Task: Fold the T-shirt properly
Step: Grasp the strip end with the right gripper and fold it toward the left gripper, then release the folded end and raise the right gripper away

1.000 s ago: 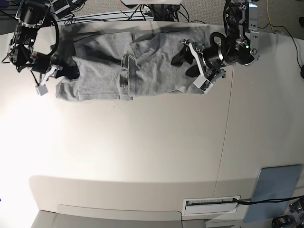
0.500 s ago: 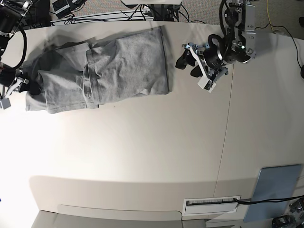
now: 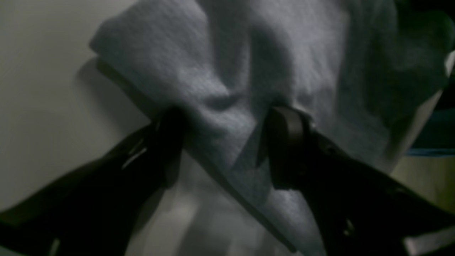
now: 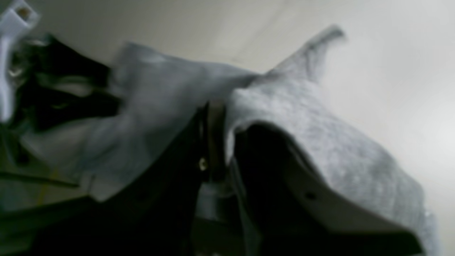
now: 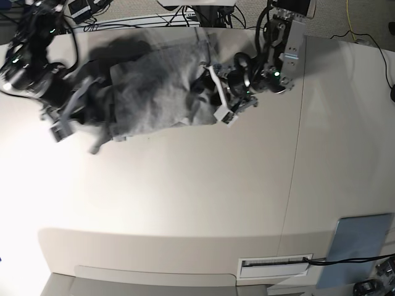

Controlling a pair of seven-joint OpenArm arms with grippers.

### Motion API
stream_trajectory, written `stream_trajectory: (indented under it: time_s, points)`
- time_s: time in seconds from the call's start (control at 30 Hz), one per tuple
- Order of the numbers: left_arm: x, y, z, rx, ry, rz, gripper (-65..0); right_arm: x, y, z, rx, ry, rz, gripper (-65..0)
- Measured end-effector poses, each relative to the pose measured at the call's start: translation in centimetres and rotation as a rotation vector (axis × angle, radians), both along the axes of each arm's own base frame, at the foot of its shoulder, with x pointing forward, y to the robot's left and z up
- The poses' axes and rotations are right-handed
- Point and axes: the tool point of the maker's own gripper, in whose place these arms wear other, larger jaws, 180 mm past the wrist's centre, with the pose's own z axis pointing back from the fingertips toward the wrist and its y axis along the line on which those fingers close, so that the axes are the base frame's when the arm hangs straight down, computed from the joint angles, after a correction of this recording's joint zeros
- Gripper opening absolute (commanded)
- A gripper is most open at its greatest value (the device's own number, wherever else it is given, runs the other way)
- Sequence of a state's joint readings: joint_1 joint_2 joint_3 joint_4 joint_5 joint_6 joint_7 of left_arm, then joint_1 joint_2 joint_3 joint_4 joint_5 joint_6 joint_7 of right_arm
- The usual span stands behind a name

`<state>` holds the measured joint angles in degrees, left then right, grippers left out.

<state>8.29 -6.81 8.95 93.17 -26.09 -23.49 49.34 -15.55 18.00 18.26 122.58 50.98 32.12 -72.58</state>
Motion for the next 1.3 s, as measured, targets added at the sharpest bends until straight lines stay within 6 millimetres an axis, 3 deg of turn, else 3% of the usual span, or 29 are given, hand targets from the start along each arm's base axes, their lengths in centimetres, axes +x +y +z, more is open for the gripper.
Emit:
stream_trajectory:
  time_s: [0.33, 0.57, 0.73, 1.03, 1.3]
  points:
    - [1.9, -1.1, -0.7, -0.111, 0.006, -0.002, -29.2, -0.4, 9.8, -0.8, 0.139, -0.007, 0.078, -65.0]
    - [2.1, -1.8, -0.7, -0.139, 0.012, -0.005, -29.2, 0.4, 13.5, 0.1, 0.206, -0.055, 0.076, -65.0]
    - [2.0, -1.9, -0.7, -0.138, 0.010, -0.016, -29.2, -0.2, 16.3, 0.3, 0.227, -0.056, 0.117, -65.0]
    - [1.8, -1.8, -0.3, -0.116, 0.008, -0.038, -29.2, 0.0, 16.5, 0.0, 0.189, -0.065, 0.109, -65.0]
    - [1.4, -0.8, 1.4, -0.022, -0.014, -0.090, -29.2, 0.0, 16.5, 0.0, 0.189, -0.065, 0.109, -65.0]
